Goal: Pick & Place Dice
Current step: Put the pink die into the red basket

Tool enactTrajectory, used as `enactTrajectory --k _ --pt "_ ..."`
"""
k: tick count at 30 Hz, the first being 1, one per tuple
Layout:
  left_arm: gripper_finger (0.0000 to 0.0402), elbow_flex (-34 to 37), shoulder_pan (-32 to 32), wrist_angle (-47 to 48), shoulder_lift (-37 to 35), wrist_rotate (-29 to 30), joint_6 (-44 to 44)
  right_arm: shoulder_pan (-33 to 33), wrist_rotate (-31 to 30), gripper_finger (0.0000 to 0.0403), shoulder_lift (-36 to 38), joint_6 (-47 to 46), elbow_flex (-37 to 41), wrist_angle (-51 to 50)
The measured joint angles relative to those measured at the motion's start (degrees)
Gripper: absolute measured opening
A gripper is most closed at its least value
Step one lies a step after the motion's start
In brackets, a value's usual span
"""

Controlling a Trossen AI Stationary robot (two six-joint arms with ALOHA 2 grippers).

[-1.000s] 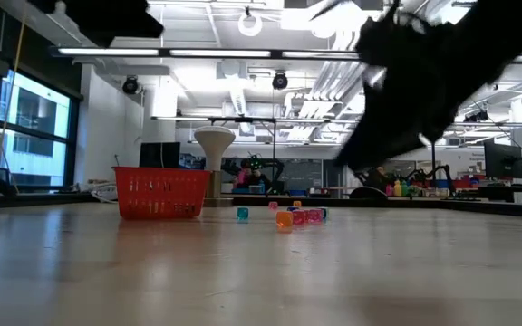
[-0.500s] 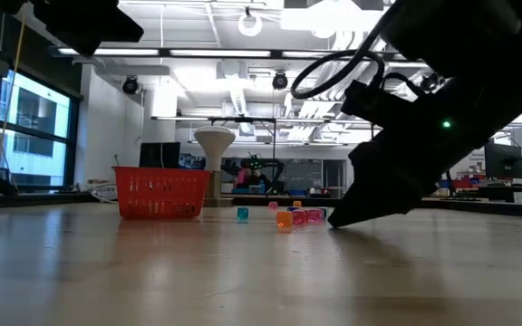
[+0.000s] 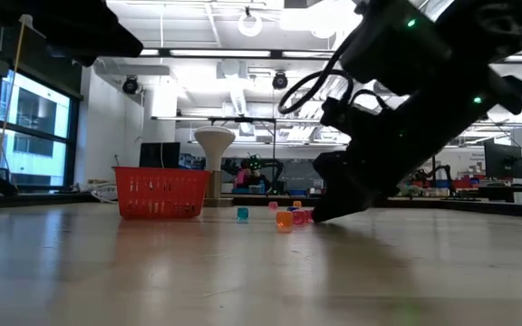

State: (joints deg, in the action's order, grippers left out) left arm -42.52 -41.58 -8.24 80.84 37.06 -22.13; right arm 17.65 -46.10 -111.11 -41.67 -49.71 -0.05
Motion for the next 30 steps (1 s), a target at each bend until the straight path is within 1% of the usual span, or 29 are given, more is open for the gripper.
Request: enactTrajectory --k 2,6,11,15,23,30 --pt "0.0166 0.0 0.0 0.0 0.0 -0.3 0.0 -1.0 0.4 0.0160 0.0 1.4 0.0 1.0" --pt "0.0166 0.0 0.0 0.0 0.0 -1.0 0.0 -3.2 4.0 0.0160 0.0 3.8 0.0 3.3" --pt "0.0166 0.0 0.0 0.0 0.0 -1.3 0.0 -5.0 5.8 0.0160 0.1 4.3 0.0 3.5" --pt "0.0166 0.0 0.0 0.0 0.0 -1.3 0.0 -6.1 8.8 0.0160 0.2 4.3 0.0 3.6" --pt "0.0166 0.0 -0.6 0.1 0.0 -1.6 -0.3 -4.3 9.1 0.0160 0.1 3.4 -0.1 1.7" --pt "0.0166 0.0 -0.7 0.1 0.0 -1.6 -0.4 -3.0 9.2 0.0160 0.1 -2.1 -0.2 -3.4"
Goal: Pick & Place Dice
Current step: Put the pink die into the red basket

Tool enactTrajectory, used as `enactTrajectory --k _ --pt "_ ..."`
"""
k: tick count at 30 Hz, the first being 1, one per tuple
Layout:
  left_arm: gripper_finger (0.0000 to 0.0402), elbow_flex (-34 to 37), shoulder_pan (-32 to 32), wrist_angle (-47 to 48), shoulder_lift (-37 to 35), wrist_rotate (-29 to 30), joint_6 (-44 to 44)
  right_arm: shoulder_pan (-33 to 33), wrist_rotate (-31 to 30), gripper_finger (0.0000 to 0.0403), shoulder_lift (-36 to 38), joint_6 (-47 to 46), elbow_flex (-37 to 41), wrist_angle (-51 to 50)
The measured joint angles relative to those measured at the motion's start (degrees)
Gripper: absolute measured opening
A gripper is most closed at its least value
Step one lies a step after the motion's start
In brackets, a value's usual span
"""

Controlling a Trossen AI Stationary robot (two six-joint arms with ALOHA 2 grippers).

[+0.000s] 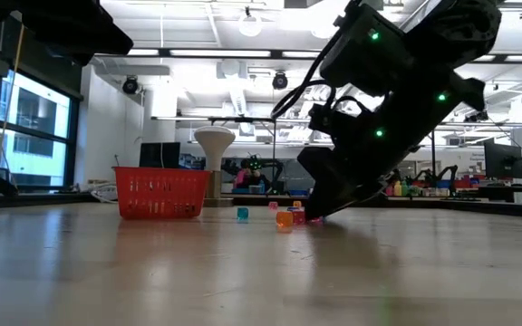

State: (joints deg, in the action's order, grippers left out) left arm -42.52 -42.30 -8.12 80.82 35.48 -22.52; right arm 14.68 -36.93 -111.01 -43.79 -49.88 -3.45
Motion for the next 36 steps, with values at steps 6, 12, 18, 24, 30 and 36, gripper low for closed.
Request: enactTrajectory --k 6,12,18,24,30,36 --pt "0.0166 0.0 0.0 0.0 0.0 0.0 0.0 0.4 0.2 0.0160 0.0 -0.2 0.1 -0.2" --pt "0.0166 0.0 0.0 0.0 0.0 0.0 -0.3 0.3 0.6 0.0150 0.0 -0.1 0.1 -0.1" --pt "0.0166 0.0 0.0 -0.1 0.0 0.1 -1.1 0.5 1.5 0.0085 0.0 0.1 0.1 0.3" --pt "0.0166 0.0 0.0 -0.1 0.0 0.2 -1.4 0.5 1.4 0.0030 0.0 3.9 0.3 2.1" --pt "0.0166 0.0 0.0 -0.1 0.0 0.2 -1.6 0.6 1.9 0.0030 3.0 10.1 -0.4 4.2" --pt "0.0166 0.0 0.0 -0.1 0.0 0.2 -1.7 1.3 1.3 0.0030 7.2 20.1 -5.4 10.9"
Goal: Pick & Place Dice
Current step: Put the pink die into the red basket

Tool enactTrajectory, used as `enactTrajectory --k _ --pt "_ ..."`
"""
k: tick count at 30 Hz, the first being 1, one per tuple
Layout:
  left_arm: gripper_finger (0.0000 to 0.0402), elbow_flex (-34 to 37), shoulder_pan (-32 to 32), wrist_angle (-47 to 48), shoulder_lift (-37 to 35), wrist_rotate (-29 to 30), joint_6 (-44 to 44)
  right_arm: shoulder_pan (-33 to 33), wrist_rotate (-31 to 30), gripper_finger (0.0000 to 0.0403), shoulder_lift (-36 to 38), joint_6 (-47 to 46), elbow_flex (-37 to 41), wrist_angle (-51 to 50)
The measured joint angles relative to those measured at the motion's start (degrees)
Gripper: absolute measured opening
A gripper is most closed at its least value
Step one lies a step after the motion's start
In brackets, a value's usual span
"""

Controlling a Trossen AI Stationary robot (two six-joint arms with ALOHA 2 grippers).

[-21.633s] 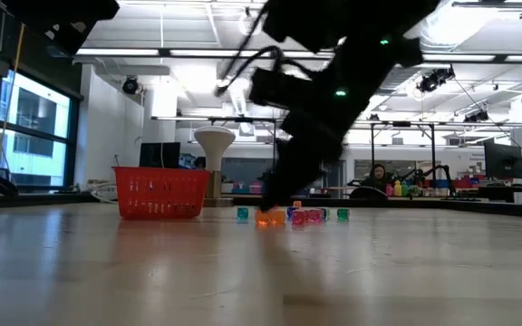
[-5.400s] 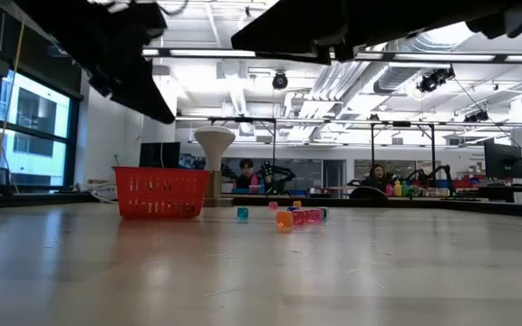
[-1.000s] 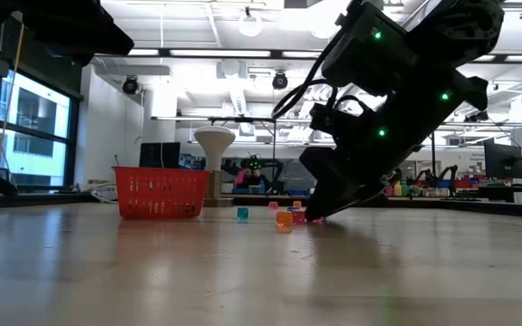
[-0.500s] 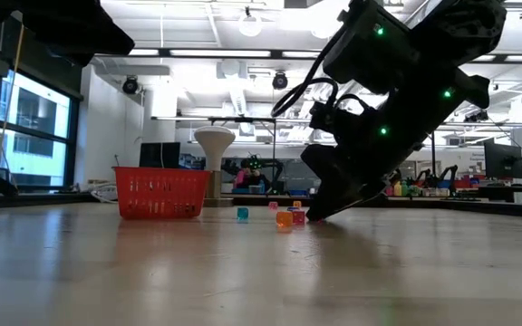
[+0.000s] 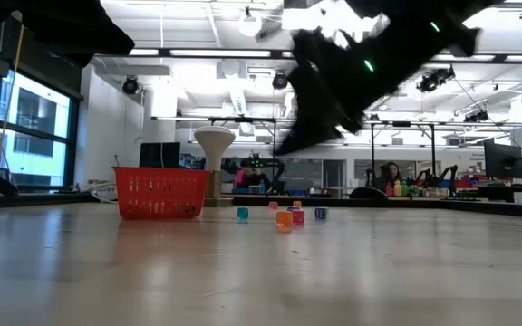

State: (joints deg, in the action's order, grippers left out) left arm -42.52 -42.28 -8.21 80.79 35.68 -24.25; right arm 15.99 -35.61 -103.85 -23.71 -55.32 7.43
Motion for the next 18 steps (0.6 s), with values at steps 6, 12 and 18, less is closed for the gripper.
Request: enactTrajectory --k 6,12,18 --pt "0.0166 0.0 0.0 -0.1 0.0 0.0 0.2 -3.1 11.9 0.0030 -1.3 10.0 -2.3 17.9" --pt "0.0166 0.0 0.0 -0.1 0.0 0.0 0.2 -7.7 19.5 0.0030 -6.7 11.6 -6.9 20.5" --pt "0.0166 0.0 0.0 0.0 0.0 -0.2 0.2 -9.2 21.3 0.0040 -13.8 14.6 -14.7 18.1"
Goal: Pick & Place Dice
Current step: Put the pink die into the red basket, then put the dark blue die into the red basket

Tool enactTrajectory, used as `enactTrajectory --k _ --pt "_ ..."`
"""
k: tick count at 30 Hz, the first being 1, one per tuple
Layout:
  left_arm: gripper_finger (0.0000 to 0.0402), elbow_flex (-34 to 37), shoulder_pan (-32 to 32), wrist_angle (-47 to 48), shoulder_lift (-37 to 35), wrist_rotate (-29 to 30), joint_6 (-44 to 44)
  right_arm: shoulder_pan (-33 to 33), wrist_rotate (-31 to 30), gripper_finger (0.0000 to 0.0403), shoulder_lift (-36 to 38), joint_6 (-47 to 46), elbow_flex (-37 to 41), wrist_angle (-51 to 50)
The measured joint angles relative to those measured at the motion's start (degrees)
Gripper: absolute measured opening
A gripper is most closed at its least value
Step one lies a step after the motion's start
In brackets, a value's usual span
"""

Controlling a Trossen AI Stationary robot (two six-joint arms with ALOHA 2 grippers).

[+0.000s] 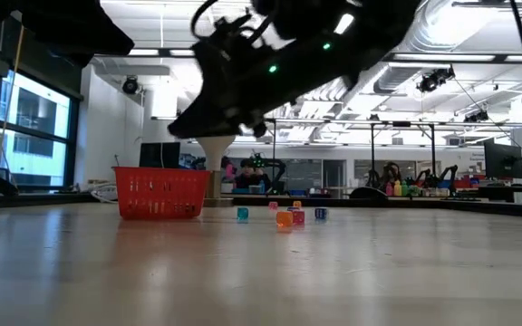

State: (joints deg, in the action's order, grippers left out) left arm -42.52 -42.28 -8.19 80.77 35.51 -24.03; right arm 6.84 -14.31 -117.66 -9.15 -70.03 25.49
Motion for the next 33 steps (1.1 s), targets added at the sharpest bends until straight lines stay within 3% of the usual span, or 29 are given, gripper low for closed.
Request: enactTrajectory --k 8,19,24,28,33 --pt "0.0166 0.0 -0.3 0.2 0.0 -0.2 0.0 -1.3 -0.2 0.0113 -2.8 0.4 -2.2 -0.8" --pt "0.0166 0.0 -0.3 0.4 0.0 -0.2 0.1 -1.1 -1.0 0.0199 -0.3 5.0 -2.2 -4.1" --pt "0.0166 0.0 -0.4 0.5 0.0 -0.5 0.0 1.5 -6.7 0.0201 7.3 -3.1 -2.3 -26.3" --pt "0.0166 0.1 -0.7 0.7 0.0 -1.0 0.0 3.9 -7.7 0.0194 11.5 -17.3 -2.3 -44.0" --pt "0.0166 0.1 -0.6 1.0 0.1 -0.9 0.0 8.1 -8.5 0.0188 12.9 -30.8 -2.2 -58.5"
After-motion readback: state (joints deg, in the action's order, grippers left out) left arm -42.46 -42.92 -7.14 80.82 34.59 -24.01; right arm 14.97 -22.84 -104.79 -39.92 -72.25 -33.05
